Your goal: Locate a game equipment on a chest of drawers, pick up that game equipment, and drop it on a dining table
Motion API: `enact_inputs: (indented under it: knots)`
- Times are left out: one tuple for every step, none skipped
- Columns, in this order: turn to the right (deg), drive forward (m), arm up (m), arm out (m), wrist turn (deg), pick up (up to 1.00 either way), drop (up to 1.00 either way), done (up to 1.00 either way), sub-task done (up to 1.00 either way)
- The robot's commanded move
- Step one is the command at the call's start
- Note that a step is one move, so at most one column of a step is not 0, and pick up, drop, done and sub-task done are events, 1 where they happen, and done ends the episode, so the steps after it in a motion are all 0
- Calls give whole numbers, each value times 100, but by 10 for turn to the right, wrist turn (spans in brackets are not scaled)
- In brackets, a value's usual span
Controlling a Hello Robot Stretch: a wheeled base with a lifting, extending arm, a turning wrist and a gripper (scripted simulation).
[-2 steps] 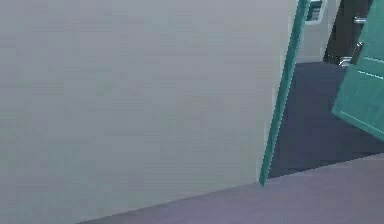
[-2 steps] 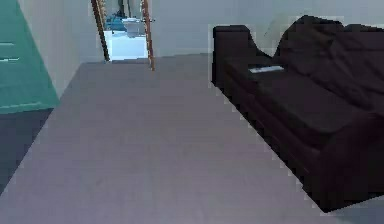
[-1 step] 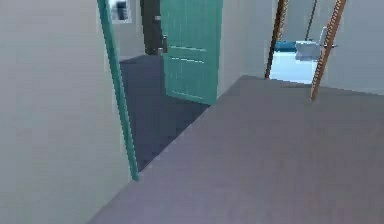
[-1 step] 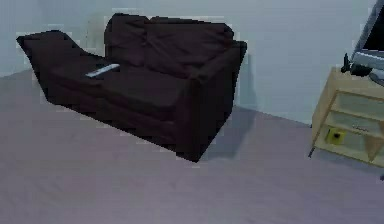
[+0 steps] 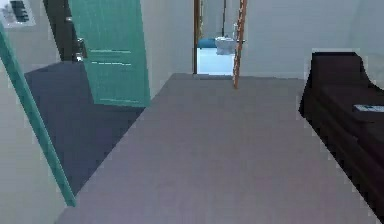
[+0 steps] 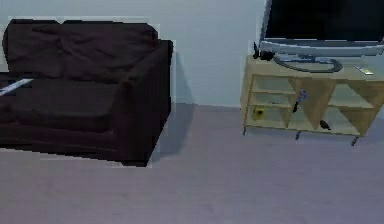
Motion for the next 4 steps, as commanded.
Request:
enact_inputs:
  knots:
    - [30, 0, 0, 0, 0, 0, 0, 0, 0]
    - [0, 100, 0, 0, 0, 0, 0, 0, 0]
    - [0, 100, 0, 0, 0, 0, 0, 0, 0]
    - [0, 100, 0, 0, 0, 0, 0, 0, 0]
